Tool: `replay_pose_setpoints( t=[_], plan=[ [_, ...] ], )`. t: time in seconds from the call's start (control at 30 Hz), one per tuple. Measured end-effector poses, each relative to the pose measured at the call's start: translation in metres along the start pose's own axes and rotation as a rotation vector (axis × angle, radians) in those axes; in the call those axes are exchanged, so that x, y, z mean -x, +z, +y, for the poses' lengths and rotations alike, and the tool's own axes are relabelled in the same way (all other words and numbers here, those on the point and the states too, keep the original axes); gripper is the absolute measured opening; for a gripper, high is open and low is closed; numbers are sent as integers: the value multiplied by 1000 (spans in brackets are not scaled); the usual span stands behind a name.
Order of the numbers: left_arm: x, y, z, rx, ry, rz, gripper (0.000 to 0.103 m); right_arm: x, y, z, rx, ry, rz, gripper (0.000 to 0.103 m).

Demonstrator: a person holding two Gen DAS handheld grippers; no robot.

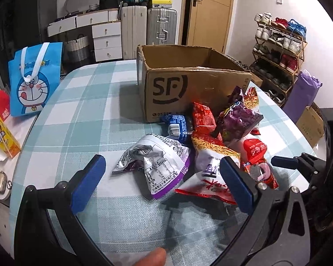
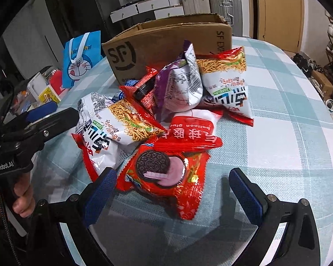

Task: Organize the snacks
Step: 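Withdraw both grippers from the box back toward the snack pile, then grasp the noodle snack bag with the left gripper while the right gripper grasps the Oreo pack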

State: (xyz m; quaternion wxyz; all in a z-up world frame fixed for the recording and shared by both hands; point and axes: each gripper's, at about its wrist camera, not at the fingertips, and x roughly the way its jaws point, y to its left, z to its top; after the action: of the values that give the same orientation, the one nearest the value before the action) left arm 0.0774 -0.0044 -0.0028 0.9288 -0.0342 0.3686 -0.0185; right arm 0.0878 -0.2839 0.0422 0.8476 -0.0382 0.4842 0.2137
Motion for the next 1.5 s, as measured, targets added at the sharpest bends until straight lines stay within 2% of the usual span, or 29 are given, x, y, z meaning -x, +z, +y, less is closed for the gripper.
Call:
replay_pose_setpoints(
  t=[0.13,0.27,0.43,0.63,0.9,1.07,1.2,1.27,1.37,1.5],
  plan=[
    [0,-1,0,1,0,2,102,-2,0,3,2,-13,3,103],
    [-3,-2,-3,-12,-10,5,102,2,-6,-8,-24,3,14,103],
    [-7,-5,-7,-15,-27,16,102,8,-11,-24,-49,-24,19,103],
    [-8,-6,-9,-22,-21,16,102,7,-9,-10,-20,5,12,103],
    [-6,-8,-3,-10,-14,15,102,-6,0,12,9,-19,3,103],
    [-10,-10,-2,-5,-33,33,102,-9,-1,3,-22,-78,23,102],
    [-13,-10,-7,-14,-58,46,102,-1,-6,-9,-26,-59,11,102],
    [-15,-9,-9,-17,-73,54,102,0,-7,-11,-14,-60,13,99],
    [-16,-8,-15,-37,-102,62,102,3,-9,-12,-2,-47,6,86],
    [-18,-10,-23,-72,-133,75,95,7,-12,-11,24,-31,-2,69]
  ],
)
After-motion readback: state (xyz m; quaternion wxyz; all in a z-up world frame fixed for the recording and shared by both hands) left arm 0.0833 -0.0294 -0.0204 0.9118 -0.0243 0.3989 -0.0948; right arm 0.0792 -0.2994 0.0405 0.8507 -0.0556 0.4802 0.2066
